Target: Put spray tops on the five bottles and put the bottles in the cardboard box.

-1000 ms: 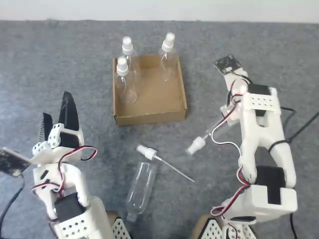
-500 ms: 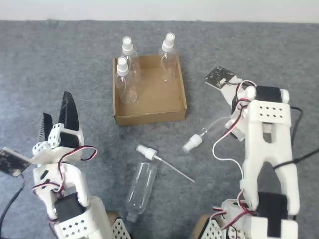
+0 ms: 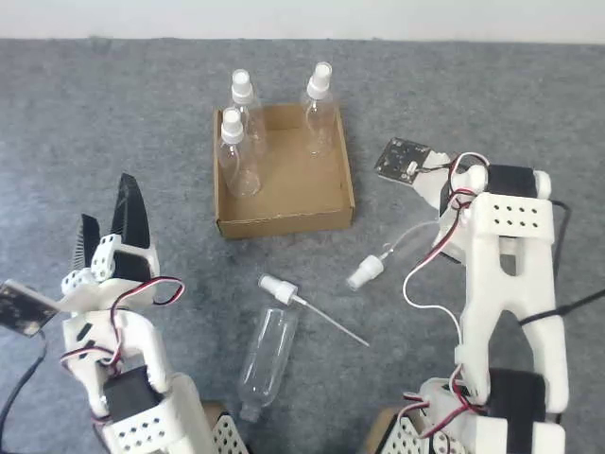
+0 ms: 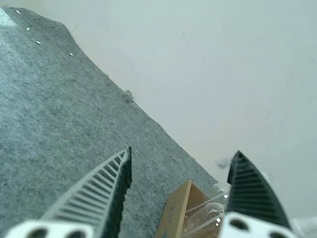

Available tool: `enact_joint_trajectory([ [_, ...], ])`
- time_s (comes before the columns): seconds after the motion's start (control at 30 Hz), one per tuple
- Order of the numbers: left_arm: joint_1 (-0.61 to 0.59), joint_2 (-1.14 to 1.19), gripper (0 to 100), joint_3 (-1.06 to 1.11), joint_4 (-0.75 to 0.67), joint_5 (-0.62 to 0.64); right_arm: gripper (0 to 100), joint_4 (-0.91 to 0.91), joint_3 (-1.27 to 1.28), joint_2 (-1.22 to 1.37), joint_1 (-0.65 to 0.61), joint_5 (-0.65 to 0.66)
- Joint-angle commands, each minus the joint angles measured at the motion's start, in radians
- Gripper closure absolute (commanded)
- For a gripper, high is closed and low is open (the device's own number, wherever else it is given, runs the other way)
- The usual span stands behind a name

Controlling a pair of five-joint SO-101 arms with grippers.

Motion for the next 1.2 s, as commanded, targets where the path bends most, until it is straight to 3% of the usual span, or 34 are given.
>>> enact_joint_trajectory([
  [0.0, 0.003, -0.014, 70, -0.013, -0.028, -0.008, 63.0, -0.018, 0.064, -0.059, -0.058, 0.175],
  [0.33, 0.003, -0.012, 70, -0.013, -0.028, -0.008, 63.0, -0.054, 0.132, -0.024, -0.196, 0.253],
  [0.7, 0.003, -0.012, 70, -0.013, -0.028, -0.008, 64.0, -0.222, 0.127, 0.223, -0.199, 0.304],
  [0.97, 0.003, -0.012, 70, -0.013, -0.028, -0.008, 96.1, -0.225, 0.133, 0.268, -0.193, 0.310],
  [1.17, 0.003, -0.012, 70, -0.013, -0.028, -0.008, 99.1, -0.143, 0.129, 0.263, -0.191, 0.310],
])
